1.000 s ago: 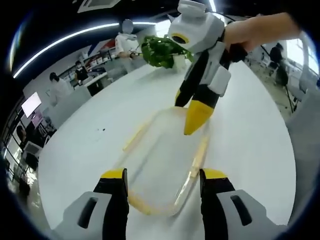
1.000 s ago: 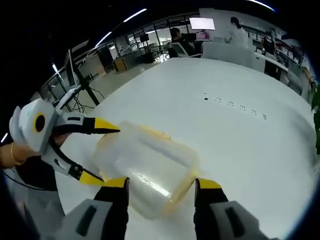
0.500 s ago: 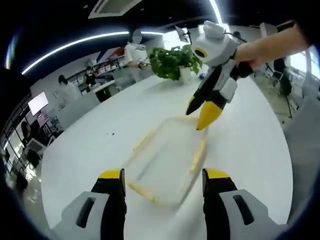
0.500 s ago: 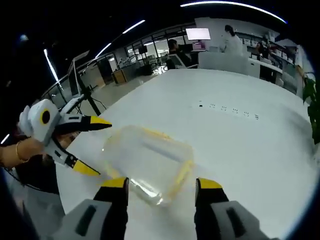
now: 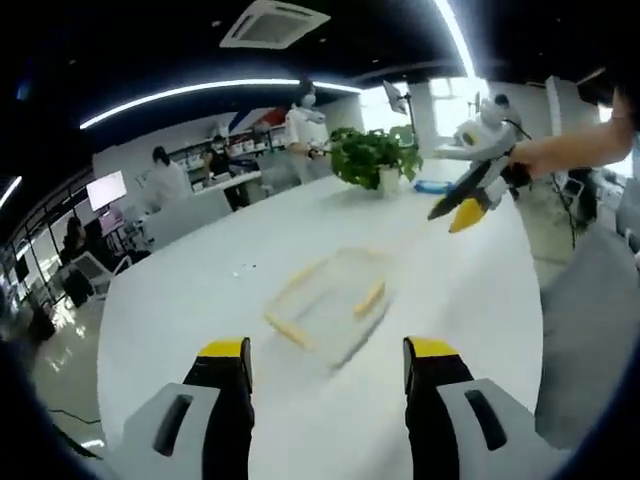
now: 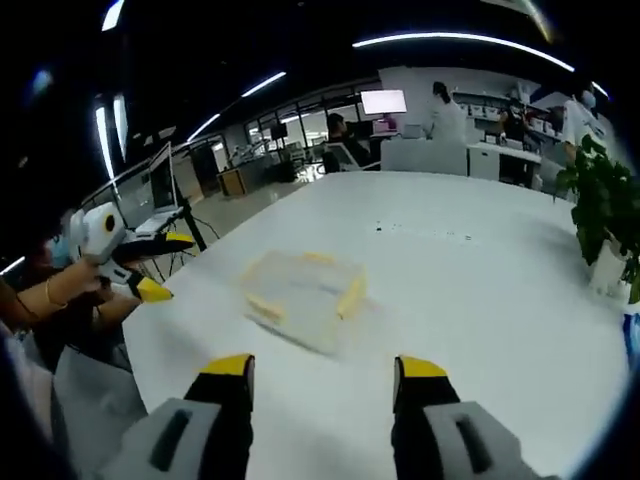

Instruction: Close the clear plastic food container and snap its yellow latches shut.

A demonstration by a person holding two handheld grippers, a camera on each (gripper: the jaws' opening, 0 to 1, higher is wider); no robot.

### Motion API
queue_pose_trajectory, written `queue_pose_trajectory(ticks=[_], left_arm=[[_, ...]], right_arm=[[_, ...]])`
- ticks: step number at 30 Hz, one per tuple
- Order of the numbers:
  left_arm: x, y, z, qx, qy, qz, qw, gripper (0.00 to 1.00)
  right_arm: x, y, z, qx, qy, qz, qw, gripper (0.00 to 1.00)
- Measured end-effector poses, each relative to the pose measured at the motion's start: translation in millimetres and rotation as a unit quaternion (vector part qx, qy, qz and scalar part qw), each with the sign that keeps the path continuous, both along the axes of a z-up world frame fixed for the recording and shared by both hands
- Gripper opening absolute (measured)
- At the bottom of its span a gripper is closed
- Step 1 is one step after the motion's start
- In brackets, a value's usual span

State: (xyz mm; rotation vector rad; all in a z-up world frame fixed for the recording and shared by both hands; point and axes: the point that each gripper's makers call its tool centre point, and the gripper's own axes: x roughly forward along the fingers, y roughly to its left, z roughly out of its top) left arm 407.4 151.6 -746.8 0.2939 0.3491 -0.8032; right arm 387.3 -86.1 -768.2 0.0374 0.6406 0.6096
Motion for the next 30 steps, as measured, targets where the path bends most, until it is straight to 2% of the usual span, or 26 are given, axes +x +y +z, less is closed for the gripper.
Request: queue_pose_trajectory(ticks=[3,5,7,8,12,15,18,21,24,27,30], left_arm=[[-28.1,11.3,-1.7,-0.022,0.008,0.016,0.9996,0.61],[-44.2,17.4,-1.5,-0.039,0.012,0.028,0.9988,0.62],[-57.5,20.7,-1.6,-0.036,0.003,0.024,0.9991,0.62],[-65.6,24.3,-0.1,-0.028,-0.012,0.025,0.9992,0.62],[-88.9,33.3,-0.8,-0.019,-0.018,0.038,0.999,0.63],[-97.8,38.8,-1.3,-0.024,-0.02,0.052,0.9982,0.63],[-105.0,50.2,-11.8,-0.036,-0.002,0.087,0.9955,0.63],[-113.8,56.5,-16.5,-0.049,0.005,0.106,0.9931,0.65],[-122.3,56.2,-13.7,-0.081,0.01,0.121,0.9893,0.67],[-125.5,60.3,-6.2,-0.083,-0.002,0.131,0.988,0.7],[-126.6,63.4,-1.1,-0.105,-0.003,0.141,0.9843,0.72]], right_arm=[[-30.7,-8.1,0.9,0.005,-0.014,-0.023,0.9996,0.55],[-49.2,-12.4,-1.0,-0.005,-0.021,-0.029,0.9993,0.57],[-65.2,-12.6,-1.2,-0.01,-0.026,-0.032,0.9991,0.6],[-75.7,-12.2,-0.2,-0.009,-0.03,-0.039,0.9987,0.61],[-99.2,-7.9,1.2,-0.017,-0.047,-0.046,0.9977,0.67],[-110.9,-5.4,1.0,-0.022,-0.052,-0.05,0.9972,0.69],[-120.3,-3.3,-1.0,-0.023,-0.053,-0.052,0.997,0.69],[-128.9,-2.9,0.4,-0.022,-0.062,-0.058,0.9962,0.72],[-134.5,-1.1,-1.0,-0.02,-0.065,-0.052,0.9964,0.73],[-136.2,-1.1,-1.9,-0.016,-0.064,-0.052,0.9965,0.76],[-136.3,-0.7,-2.2,-0.014,-0.07,-0.053,0.996,0.79]])
